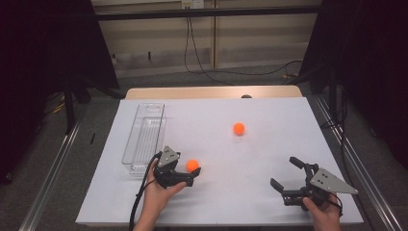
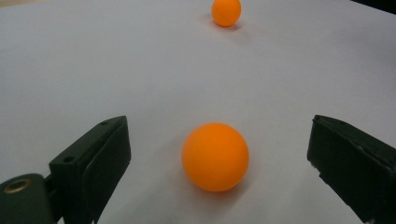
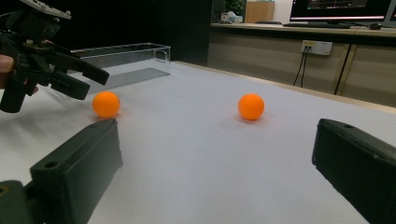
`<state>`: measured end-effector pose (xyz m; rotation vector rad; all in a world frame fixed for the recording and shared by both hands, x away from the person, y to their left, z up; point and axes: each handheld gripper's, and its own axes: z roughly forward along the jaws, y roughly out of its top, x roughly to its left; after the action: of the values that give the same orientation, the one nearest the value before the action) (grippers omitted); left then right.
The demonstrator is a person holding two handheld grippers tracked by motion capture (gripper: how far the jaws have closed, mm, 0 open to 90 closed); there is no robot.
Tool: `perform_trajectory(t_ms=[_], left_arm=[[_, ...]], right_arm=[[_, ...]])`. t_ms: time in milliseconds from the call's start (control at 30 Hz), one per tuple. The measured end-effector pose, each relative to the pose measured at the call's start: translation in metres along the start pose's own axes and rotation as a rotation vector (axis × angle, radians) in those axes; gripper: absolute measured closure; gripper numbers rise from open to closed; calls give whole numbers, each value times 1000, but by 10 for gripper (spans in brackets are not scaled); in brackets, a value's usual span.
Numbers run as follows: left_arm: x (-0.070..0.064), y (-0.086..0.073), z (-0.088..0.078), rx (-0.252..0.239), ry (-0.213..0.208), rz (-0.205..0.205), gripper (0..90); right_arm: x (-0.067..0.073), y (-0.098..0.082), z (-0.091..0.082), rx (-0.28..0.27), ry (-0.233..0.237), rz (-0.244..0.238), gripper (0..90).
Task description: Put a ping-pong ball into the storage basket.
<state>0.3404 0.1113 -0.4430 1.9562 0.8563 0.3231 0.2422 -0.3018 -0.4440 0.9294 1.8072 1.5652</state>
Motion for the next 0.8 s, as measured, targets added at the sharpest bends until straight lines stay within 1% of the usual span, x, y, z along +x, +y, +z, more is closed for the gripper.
perform_trajectory(t_ms=[167,200,333,433,600,633,800], left_arm=[[2,1,3,21,10,4,64],[2,1,4,35,8,9,63],[2,1,5,41,1,6,66],[2,1,6,51,5,17,71],[2,1,7,68,-4,14,73],[3,1,7,73,-5,8,74],[5,2,9,90,5,1,85]], right_arm=[[0,0,1,3,0,-3,9],[0,0,0,3,-1,-1,8],[0,0,0,1,-2,-1,7],[0,0,0,4,-3,0,7],[0,0,0,6,-3,-1,4],[-1,0,0,3,-4,2,3],[-1,0,1,3,-6,5,3]])
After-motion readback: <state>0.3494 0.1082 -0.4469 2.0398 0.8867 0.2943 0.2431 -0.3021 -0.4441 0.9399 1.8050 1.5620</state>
